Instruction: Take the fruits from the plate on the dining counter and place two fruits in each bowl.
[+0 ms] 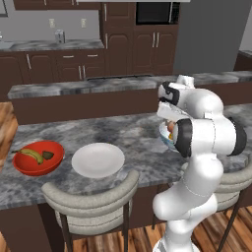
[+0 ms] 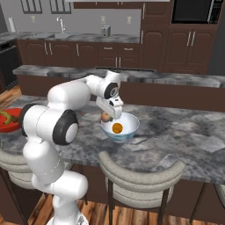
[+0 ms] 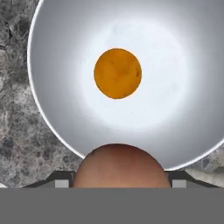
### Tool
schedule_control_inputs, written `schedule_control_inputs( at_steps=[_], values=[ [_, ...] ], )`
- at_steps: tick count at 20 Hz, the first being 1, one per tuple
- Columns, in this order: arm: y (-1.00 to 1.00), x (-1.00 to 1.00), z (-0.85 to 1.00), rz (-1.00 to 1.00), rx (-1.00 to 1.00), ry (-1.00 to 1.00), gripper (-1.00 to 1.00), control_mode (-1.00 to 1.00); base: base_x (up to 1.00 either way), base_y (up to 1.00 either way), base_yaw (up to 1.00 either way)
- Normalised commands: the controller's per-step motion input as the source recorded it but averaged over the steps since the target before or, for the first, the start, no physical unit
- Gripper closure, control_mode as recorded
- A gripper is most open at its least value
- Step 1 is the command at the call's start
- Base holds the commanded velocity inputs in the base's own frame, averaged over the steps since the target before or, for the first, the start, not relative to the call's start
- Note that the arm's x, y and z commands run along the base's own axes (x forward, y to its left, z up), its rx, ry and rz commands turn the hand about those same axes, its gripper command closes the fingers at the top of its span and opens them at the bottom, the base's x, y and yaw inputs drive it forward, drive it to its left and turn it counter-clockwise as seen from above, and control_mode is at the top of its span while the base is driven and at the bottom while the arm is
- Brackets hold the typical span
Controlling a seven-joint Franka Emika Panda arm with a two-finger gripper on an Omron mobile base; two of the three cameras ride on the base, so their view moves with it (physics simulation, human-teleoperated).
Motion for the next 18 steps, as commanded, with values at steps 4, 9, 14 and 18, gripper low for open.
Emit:
schedule_control_inputs(
  at_steps=[4, 9, 14, 18],
  values=[
    [-0.97, -0.09, -0.05, -0.1, 0.04, 0.01, 1.0, -1.0, 0.0, 0.0, 0.0],
    [-0.47, 0.06, -0.34, -0.01, -0.01, 0.05, 1.0, -1.0, 0.0, 0.0, 0.0],
    [-0.22, 0.18, -0.22, 0.0, -0.09, 0.0, 1.0, -1.0, 0.0, 0.0, 0.0],
    [-0.1, 0.29, -0.15, 0.0, -0.01, 0.0, 1.0, -1.0, 0.0, 0.0, 0.0]
  ],
)
